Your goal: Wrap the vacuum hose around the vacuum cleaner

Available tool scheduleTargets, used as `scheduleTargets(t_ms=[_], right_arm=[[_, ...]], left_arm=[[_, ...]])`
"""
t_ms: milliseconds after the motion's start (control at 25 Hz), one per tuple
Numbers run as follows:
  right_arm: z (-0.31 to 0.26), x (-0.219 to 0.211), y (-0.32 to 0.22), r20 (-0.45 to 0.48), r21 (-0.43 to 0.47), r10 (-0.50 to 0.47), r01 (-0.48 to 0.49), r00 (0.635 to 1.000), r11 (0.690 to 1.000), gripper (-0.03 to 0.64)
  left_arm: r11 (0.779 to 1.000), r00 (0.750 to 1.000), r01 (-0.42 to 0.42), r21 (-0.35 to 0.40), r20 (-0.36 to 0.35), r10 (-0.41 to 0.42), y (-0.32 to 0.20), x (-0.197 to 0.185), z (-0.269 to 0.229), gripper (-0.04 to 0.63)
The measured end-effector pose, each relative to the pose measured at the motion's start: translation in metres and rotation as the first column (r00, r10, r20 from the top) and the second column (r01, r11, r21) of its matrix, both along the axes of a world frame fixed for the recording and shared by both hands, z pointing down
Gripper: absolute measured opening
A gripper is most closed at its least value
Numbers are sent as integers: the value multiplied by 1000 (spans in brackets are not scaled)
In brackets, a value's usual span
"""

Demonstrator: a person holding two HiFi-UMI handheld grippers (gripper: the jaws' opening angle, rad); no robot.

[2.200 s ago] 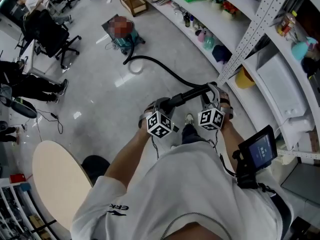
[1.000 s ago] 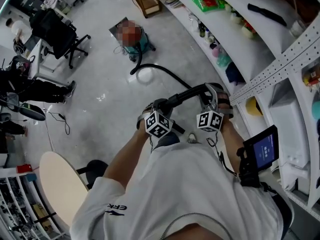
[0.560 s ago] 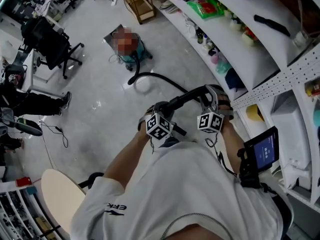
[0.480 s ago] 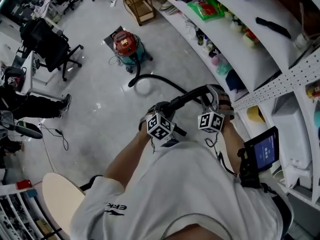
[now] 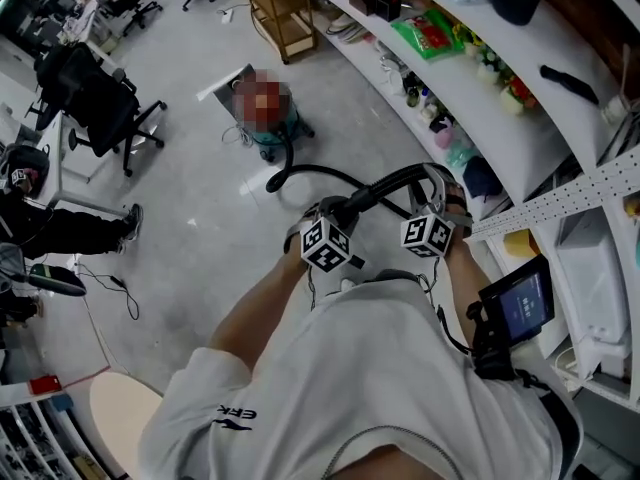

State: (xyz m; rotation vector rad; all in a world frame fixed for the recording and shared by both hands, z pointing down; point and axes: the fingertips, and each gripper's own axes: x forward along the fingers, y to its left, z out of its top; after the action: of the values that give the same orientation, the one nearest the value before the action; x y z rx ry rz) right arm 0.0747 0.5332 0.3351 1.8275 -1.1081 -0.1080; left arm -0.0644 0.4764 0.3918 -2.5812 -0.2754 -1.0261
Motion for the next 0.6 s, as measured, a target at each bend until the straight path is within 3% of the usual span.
scheduleTargets(t_ms=[320, 600], right_arm=[[-9, 25, -66, 16, 18, -15, 15, 1000, 1000, 187], [-13, 73, -142, 35, 58, -70, 68, 997, 996, 187]], left_arm=[[1000, 1000, 27, 13, 1, -27, -63, 21, -15, 130], [992, 993, 116, -41, 5, -116, -125, 63, -25, 130]])
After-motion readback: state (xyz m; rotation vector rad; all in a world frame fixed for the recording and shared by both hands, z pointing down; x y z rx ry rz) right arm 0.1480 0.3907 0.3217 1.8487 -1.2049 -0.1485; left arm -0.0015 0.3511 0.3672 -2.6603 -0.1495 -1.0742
